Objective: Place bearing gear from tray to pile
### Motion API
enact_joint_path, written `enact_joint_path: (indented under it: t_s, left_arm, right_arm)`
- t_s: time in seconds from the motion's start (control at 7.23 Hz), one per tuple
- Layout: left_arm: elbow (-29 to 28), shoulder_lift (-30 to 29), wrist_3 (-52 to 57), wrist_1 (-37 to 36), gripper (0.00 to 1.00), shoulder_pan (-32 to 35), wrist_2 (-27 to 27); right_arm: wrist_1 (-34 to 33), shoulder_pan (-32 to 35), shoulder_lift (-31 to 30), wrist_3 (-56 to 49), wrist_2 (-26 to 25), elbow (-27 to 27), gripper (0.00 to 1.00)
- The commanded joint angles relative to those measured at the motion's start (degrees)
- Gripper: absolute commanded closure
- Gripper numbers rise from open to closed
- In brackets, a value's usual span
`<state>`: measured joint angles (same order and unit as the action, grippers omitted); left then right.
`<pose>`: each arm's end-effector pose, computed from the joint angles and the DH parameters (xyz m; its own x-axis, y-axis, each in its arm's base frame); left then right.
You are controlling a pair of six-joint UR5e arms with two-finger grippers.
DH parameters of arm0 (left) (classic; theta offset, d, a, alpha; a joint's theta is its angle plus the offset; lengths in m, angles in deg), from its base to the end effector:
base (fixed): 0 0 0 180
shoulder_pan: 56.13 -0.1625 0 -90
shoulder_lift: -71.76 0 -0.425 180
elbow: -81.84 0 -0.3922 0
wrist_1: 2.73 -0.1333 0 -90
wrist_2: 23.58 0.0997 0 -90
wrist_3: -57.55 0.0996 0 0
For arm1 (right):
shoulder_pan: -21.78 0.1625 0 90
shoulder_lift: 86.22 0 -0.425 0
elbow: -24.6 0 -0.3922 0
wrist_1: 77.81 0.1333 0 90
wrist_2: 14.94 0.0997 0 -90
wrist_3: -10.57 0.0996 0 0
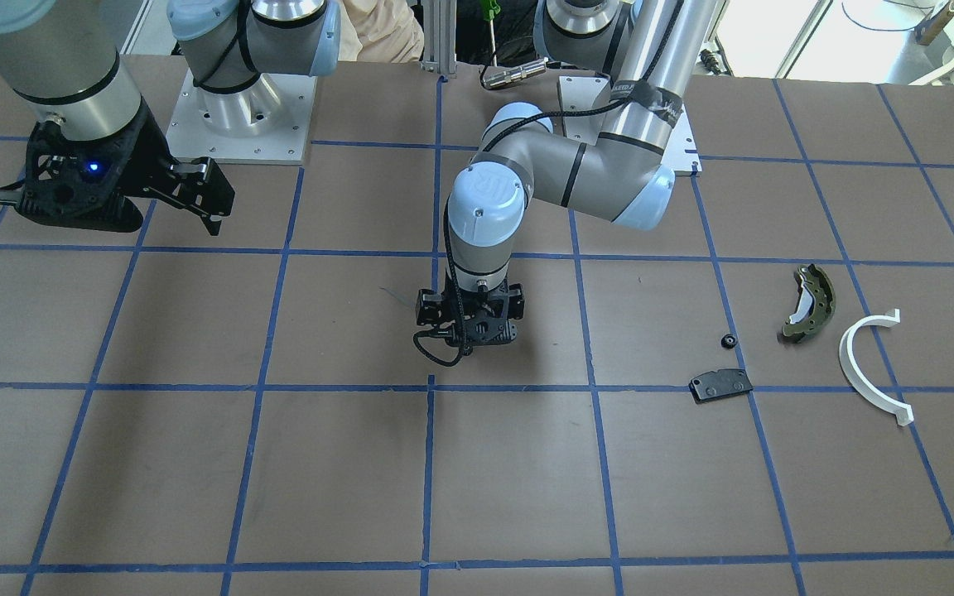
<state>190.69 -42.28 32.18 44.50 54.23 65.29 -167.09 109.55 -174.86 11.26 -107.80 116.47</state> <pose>-0.3216 -0.4779 0.1839 -0.9960 -0.0874 0.0169 -0.0873 0.9961 0.0103 0.1090 -0.4989 0.4592 -0.9976 0.0474 0.0506 0.0508 0.9964 0.0683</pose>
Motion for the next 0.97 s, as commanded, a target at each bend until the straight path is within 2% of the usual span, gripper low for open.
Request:
enact_joint_path:
  t_s: [0.0, 0.14, 0.28, 0.41, 0.55, 0.69, 0.83]
  left_arm:
    - [-0.1, -2.8, 0.2, -3.6, 0.00, 0.0, 1.0]
    - [0.0, -2.6, 0.4, -3.6, 0.02, 0.0, 1.0]
    - [0.0, -2.2, 0.4, -3.6, 0.29, 0.0, 1.1]
    - [0.0, -2.1, 0.4, -3.6, 0.67, 0.0, 1.1]
    - [0.0, -1.8, 0.5, -3.7, 0.87, 0.0, 1.1]
    - [-0.1, -1.8, 0.4, -3.7, 1.00, 0.0, 1.1]
    - [-0.1, -1.5, 0.5, -3.7, 1.00, 0.0, 1.1]
  right_arm:
    - [-0.2, -0.1, 0.0, 0.0, 0.1, 0.0, 0.00]
    - [-0.1, -0.1, 0.0, 0.0, -0.1, 0.0, 0.00]
    - [-0.2, 0.0, 0.0, 0.0, -0.5, 0.0, 0.00]
    - [-0.1, -0.1, 0.0, 0.4, 0.1, 0.0, 0.00]
    - [0.0, 0.0, -0.2, 0.4, 0.1, -0.3, 0.00]
    - [0.1, 0.5, -0.6, 0.5, 0.5, -0.2, 0.00]
    - [0.1, 0.7, -0.7, 0.4, 0.5, -0.2, 0.00]
